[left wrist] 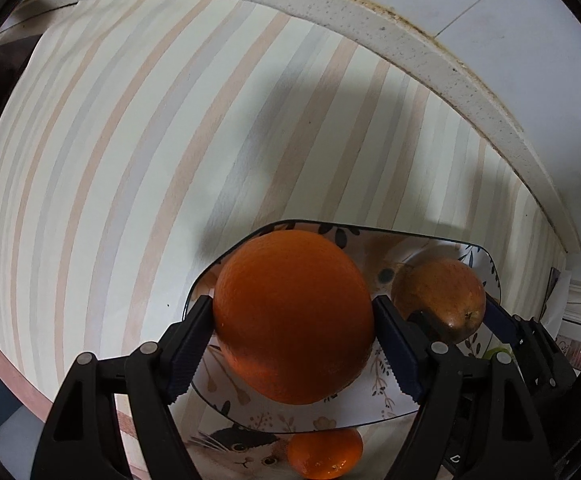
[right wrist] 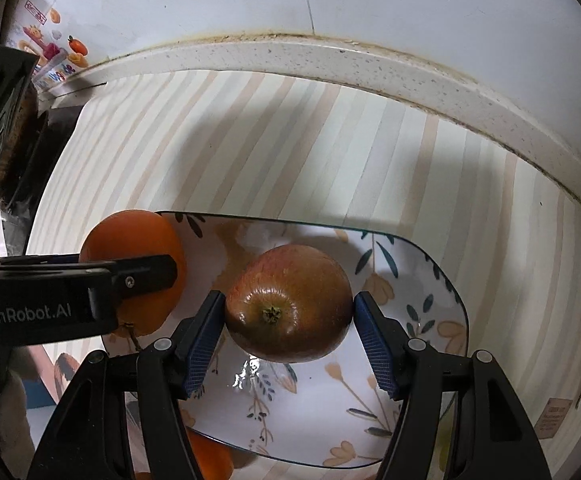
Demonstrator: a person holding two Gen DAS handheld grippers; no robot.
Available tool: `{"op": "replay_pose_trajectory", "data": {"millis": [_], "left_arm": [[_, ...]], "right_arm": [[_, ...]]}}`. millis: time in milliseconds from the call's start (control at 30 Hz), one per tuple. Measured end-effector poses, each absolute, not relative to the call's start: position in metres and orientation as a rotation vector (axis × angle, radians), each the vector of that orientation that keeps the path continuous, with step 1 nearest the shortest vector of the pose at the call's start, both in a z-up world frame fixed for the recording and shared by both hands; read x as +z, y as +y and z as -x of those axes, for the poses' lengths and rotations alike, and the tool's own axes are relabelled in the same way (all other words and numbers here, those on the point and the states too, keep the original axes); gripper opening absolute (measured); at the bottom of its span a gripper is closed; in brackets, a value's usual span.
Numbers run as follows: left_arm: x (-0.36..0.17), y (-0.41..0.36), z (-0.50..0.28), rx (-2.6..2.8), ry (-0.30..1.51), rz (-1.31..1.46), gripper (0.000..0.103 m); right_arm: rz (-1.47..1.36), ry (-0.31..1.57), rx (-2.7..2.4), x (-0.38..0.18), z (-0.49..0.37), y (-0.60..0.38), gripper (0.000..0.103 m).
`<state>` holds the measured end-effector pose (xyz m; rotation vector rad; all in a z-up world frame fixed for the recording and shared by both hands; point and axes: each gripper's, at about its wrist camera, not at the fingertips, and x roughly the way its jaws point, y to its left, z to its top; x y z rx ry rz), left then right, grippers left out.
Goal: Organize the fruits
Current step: 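Carry the orange and apple onto the floral plate and open both tools, then lift both tools off the plate back toward the remaining fruit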
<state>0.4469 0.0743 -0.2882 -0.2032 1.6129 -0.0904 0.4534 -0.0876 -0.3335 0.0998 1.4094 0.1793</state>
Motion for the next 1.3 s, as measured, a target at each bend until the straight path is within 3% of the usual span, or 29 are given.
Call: {"op": "replay_pose_trajectory", "data": {"millis": [100, 167, 267, 433, 1300], "left_arm": [[-0.288, 0.075, -0.448, -0.091, 1.617, 0.196, 0.079], [-0.288, 0.076, -0.448, -0.091, 1.619, 0.206, 0.079], [-0.29, 0.077, -0.447, -0.089, 1.624, 0.214, 0.079], [-0.27, 0.082, -0.441, -0.074, 1.563, 0.192, 0.086], [-0.144, 0.09, -0.278, 0.016, 1.222, 0.057, 0.086]], "right_arm": [[-0.103, 1.425, 0.168, -0.335, -0.455, -0.087, 0.071], [-0.129, 1.438, 0.166, -0.336, -0.457, -0.089, 0.082], [-0.141, 1.447, 0.15, -0.335, -0.457, -0.09, 0.091], [-0.136, 1.44, 0.126, -0.326, -0.448, -0.096, 0.093], [-0.108, 1.27, 0.081, -0.194, -0.313, -0.112, 0.093]]}}
